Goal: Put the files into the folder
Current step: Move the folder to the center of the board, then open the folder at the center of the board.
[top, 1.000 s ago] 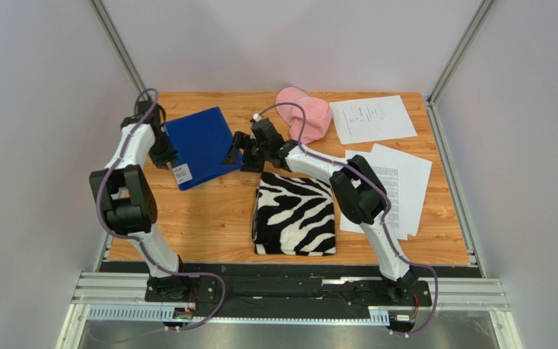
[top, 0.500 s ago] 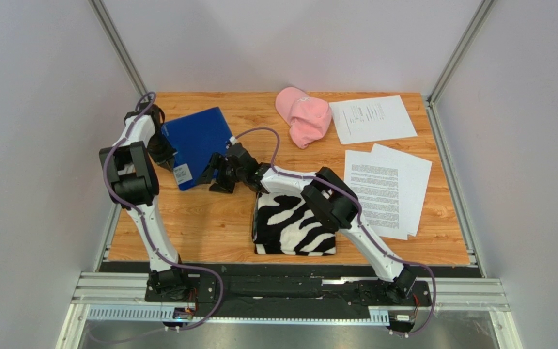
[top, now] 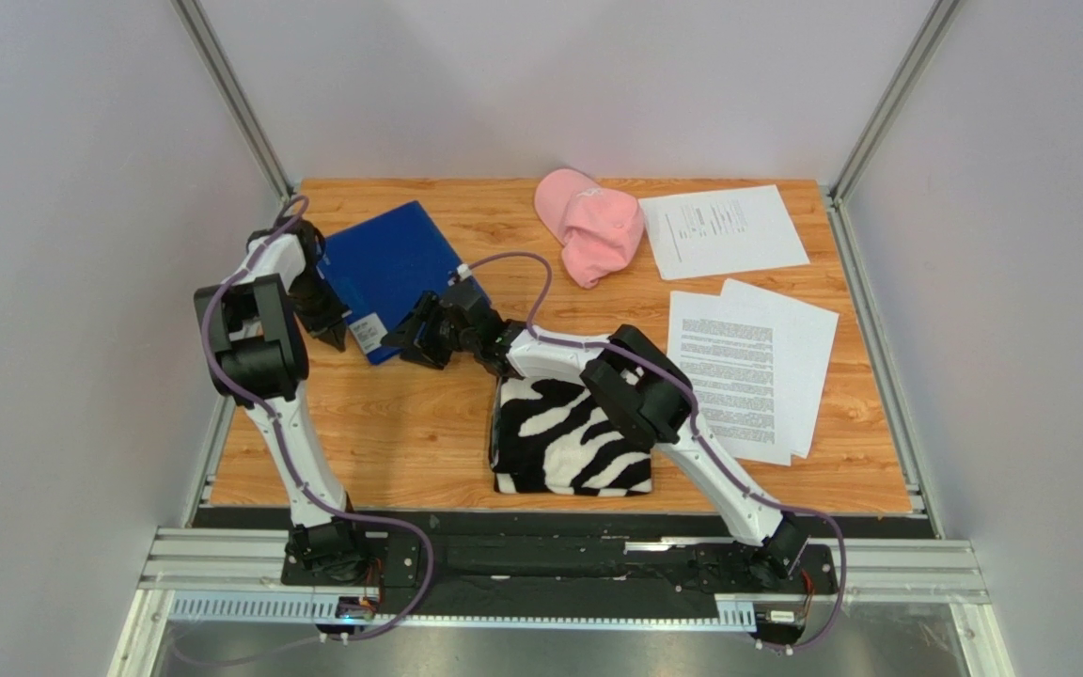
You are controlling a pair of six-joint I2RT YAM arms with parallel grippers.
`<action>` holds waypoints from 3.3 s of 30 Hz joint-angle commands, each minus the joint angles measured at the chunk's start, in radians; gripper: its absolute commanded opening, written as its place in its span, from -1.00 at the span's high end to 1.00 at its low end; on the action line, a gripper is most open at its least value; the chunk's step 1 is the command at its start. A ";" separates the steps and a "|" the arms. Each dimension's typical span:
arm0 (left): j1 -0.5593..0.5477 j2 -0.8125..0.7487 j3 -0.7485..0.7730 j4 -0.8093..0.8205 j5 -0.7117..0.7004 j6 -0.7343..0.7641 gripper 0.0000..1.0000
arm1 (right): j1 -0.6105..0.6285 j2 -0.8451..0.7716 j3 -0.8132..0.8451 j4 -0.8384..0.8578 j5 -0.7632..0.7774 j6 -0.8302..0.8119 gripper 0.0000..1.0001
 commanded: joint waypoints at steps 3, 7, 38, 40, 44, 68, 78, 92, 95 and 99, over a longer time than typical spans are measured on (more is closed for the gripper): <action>0.001 -0.024 -0.017 0.005 0.022 0.021 0.82 | -0.003 0.006 0.003 0.063 -0.003 0.024 -0.11; 0.001 -0.114 -0.040 0.023 0.010 0.040 0.84 | -0.029 -0.032 -0.060 0.080 0.002 0.017 -0.12; -0.004 -0.009 0.026 0.098 0.160 0.064 0.94 | -0.076 -0.046 -0.099 0.164 -0.050 0.103 0.00; -0.002 -0.015 0.014 0.103 0.158 0.068 0.95 | -0.087 -0.042 -0.105 0.181 -0.052 0.118 0.01; -0.004 -0.036 0.005 0.109 0.194 0.072 0.95 | -0.090 -0.066 -0.144 0.197 -0.081 0.131 0.02; 0.005 -0.067 0.039 0.100 0.174 0.077 0.88 | -0.059 -0.008 -0.082 0.207 -0.102 0.180 -0.05; 0.005 -0.071 0.031 0.095 0.171 0.084 0.90 | -0.047 0.004 -0.091 0.209 -0.099 0.180 -0.04; 0.007 -0.081 0.022 0.097 0.168 0.089 0.90 | -0.050 0.052 -0.027 0.212 -0.096 0.201 0.03; 0.005 -0.079 0.023 0.097 0.165 0.092 0.91 | -0.052 0.046 -0.037 0.227 -0.098 0.212 0.06; 0.005 -0.076 0.026 0.097 0.172 0.094 0.90 | -0.053 0.044 -0.036 0.229 -0.109 0.223 0.11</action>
